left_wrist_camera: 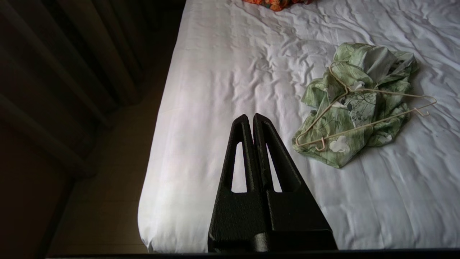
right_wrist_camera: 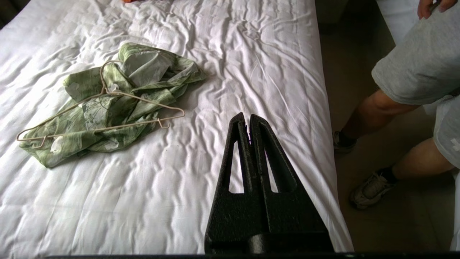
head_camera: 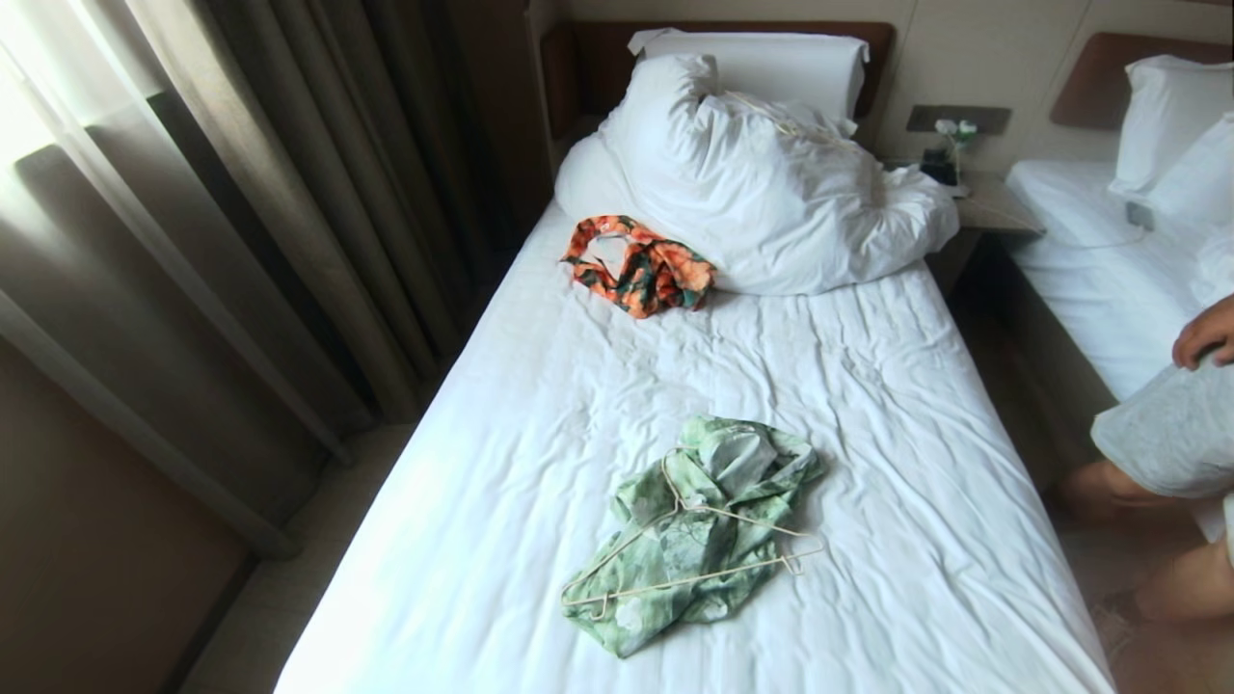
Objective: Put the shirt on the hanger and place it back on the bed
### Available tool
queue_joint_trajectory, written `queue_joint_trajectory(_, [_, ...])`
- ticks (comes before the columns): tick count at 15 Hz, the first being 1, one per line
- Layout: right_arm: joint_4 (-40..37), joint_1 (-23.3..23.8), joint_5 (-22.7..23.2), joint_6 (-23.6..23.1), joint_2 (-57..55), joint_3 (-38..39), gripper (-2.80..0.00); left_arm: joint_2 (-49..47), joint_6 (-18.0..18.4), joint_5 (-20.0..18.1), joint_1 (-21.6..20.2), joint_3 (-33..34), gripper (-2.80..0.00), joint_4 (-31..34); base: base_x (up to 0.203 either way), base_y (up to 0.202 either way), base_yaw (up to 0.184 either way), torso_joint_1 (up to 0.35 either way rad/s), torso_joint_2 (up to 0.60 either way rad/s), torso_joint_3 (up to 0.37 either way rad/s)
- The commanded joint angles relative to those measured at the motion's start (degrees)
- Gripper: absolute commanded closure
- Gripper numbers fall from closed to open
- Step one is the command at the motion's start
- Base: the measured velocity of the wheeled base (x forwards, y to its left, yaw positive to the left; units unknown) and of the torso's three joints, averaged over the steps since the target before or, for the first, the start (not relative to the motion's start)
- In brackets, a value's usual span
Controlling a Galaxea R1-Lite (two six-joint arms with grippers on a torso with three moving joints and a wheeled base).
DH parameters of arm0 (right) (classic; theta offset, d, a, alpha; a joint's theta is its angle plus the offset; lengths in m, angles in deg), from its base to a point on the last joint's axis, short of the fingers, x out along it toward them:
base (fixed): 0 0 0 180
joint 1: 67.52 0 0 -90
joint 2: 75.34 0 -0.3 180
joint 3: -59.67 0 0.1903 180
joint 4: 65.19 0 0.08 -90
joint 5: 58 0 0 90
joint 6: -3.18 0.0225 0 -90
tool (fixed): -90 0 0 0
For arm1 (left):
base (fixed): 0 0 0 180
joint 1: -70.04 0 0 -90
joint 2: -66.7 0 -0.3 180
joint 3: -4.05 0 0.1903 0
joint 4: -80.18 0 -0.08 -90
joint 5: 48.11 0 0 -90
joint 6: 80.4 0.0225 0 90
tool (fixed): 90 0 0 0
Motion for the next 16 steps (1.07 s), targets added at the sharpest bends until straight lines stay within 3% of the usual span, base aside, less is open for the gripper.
queue_joint_trajectory(1, [0.01,0.00,0.03,-0.12,-0.07,0.09,0.00,0.02,-0.09,-0.01,0.00,0.04,0.00,0.00,0.000,0.000,0.000,0.000,0.00,0.000])
queue_joint_trajectory(16, [0.08,0.02,0.03,-0.09,-0.07,0.09,0.00,0.02,-0.79,0.35,0.00,0.04,0.00,0.00,0.000,0.000,0.000,0.000,0.00,0.000])
